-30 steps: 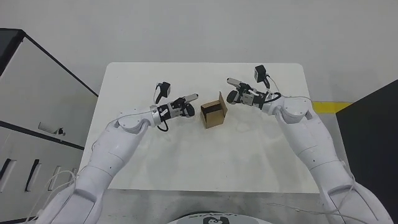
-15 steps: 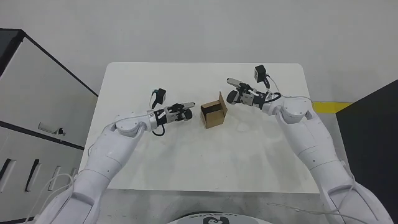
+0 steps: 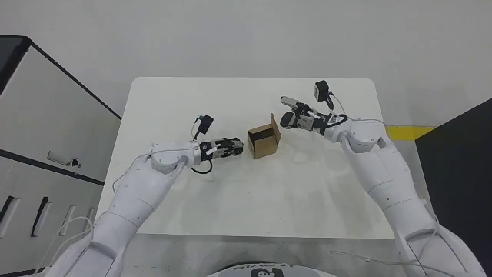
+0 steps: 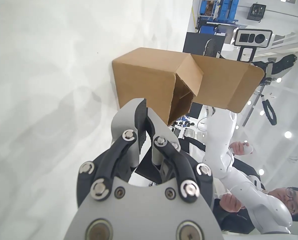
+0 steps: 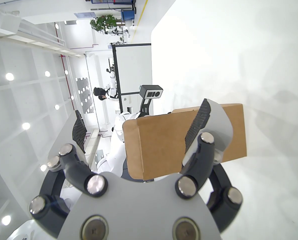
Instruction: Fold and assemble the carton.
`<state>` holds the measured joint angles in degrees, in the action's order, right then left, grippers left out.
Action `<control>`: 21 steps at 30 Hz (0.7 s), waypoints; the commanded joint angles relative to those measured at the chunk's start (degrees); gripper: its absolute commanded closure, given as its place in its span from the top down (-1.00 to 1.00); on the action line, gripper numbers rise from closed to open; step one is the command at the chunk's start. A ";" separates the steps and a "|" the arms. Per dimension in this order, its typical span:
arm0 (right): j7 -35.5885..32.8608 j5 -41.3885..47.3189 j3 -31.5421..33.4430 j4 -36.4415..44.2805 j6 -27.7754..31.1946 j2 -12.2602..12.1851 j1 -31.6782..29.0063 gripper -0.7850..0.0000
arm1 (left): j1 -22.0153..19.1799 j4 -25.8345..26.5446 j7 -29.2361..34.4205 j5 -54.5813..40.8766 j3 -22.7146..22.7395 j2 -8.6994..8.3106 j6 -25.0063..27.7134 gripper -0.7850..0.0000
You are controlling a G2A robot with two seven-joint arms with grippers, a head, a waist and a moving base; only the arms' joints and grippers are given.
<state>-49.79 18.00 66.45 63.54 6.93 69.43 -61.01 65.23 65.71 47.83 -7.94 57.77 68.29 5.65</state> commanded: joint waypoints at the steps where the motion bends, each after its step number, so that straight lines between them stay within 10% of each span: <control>1: 0.00 0.00 0.00 0.00 0.00 0.00 0.00 1.00 | 0.27 1.78 -1.17 0.54 -0.73 0.18 -1.83 -1.00; 12: 0.00 0.00 0.00 0.00 0.00 0.00 0.00 1.00 | -2.35 7.27 -6.75 11.49 -5.44 1.08 -17.19 -1.00; 21: 0.00 0.00 0.00 0.00 0.00 0.00 0.00 1.00 | -1.62 7.76 -7.05 10.58 -4.72 0.99 -16.52 -1.00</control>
<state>-49.79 18.00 66.45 63.54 6.93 69.43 -61.01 63.40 73.36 40.66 3.04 52.71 69.35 -10.90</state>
